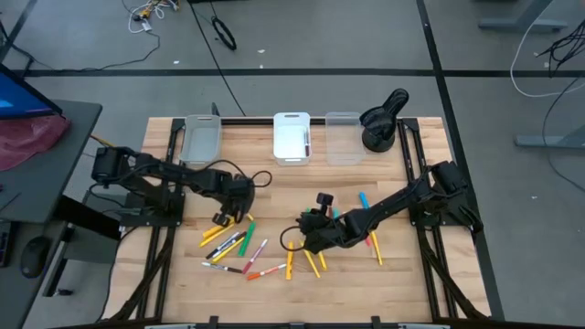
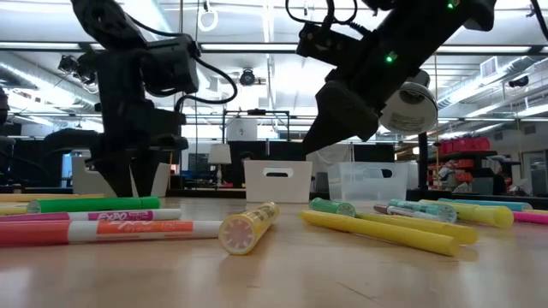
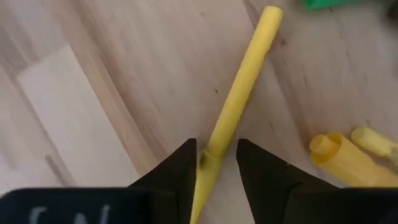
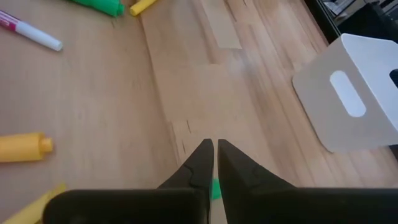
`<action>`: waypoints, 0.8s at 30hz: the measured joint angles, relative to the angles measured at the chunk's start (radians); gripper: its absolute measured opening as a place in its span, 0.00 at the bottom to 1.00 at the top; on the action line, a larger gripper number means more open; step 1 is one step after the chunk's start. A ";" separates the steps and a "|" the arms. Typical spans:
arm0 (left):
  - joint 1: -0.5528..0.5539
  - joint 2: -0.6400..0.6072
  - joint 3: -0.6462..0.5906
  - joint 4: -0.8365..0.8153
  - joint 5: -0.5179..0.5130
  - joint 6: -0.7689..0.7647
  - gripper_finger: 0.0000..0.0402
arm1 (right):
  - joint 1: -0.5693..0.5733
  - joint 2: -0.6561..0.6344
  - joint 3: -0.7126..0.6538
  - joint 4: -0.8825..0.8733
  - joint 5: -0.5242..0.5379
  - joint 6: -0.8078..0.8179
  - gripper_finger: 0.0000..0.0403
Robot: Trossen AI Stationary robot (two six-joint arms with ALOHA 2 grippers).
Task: Pick & Place Markers
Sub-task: Put the yellow marker into the gray bin
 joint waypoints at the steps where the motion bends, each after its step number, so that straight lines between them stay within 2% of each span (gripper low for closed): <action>1: 0.007 0.001 0.000 -0.005 0.010 -0.019 0.27 | -0.001 0.000 0.000 0.002 0.000 -0.006 0.06; 9: 0.034 0.002 -0.002 -0.018 0.055 -0.196 0.08 | -0.017 0.000 0.000 0.015 0.001 -0.105 0.06; 16: 0.034 -0.049 0.023 -0.069 0.049 -0.457 0.08 | -0.033 0.000 0.000 0.010 0.002 -0.115 0.06; 20: 0.038 -0.117 0.111 -0.147 0.026 -0.571 0.08 | -0.033 0.000 0.000 0.005 0.002 -0.113 0.06; 24: 0.073 -0.174 0.239 -0.323 -0.051 -0.701 0.08 | -0.033 0.000 0.000 0.003 0.002 -0.104 0.06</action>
